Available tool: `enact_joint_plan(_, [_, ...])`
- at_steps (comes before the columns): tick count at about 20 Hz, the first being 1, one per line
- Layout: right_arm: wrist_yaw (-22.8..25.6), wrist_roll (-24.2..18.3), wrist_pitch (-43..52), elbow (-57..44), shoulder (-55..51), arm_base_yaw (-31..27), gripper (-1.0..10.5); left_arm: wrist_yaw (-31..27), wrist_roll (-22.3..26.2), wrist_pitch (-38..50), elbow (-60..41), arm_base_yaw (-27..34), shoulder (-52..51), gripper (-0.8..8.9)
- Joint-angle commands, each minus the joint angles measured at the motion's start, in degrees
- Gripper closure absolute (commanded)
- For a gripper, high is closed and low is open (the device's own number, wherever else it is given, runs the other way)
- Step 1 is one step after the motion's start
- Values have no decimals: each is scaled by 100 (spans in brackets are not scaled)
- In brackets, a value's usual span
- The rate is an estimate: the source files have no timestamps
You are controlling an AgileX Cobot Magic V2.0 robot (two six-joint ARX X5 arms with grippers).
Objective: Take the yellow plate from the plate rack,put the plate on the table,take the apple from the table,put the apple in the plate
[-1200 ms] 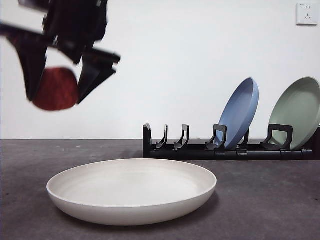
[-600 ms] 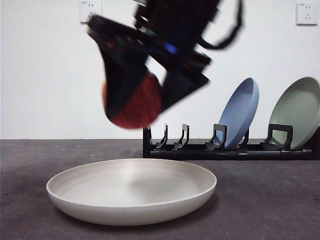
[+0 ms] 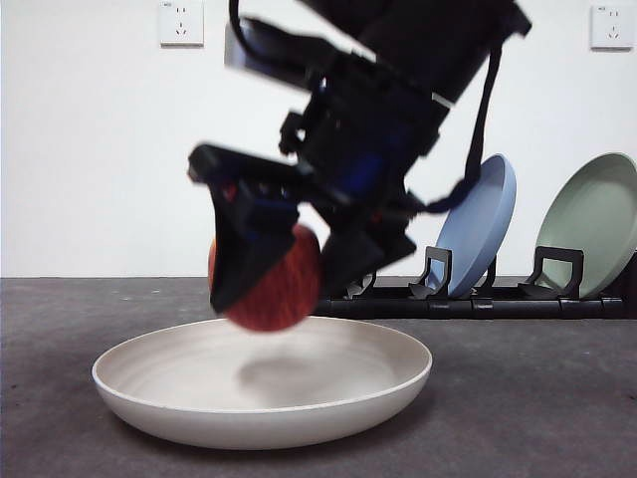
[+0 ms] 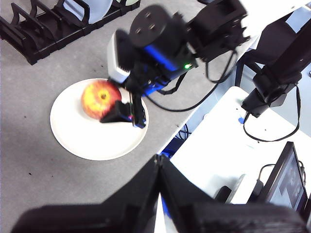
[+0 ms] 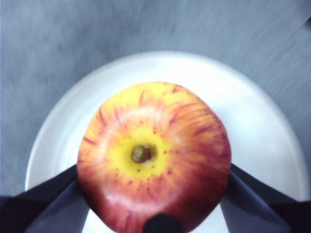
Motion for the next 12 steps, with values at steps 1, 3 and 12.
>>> enact_joint_plan(1, [-227, 107, 81, -66, 162, 2, 946, -13, -13, 28, -17, -20, 0, 818])
enact_joint_plan(3, [-243, 107, 50, -66, 267, 2, 939, -13, -13, 31, -17, -20, 2, 818])
enact_joint_plan(12, [-240, 168, -2, -66, 313, 4, 316, 4, -15, 28, -17, -20, 4, 818])
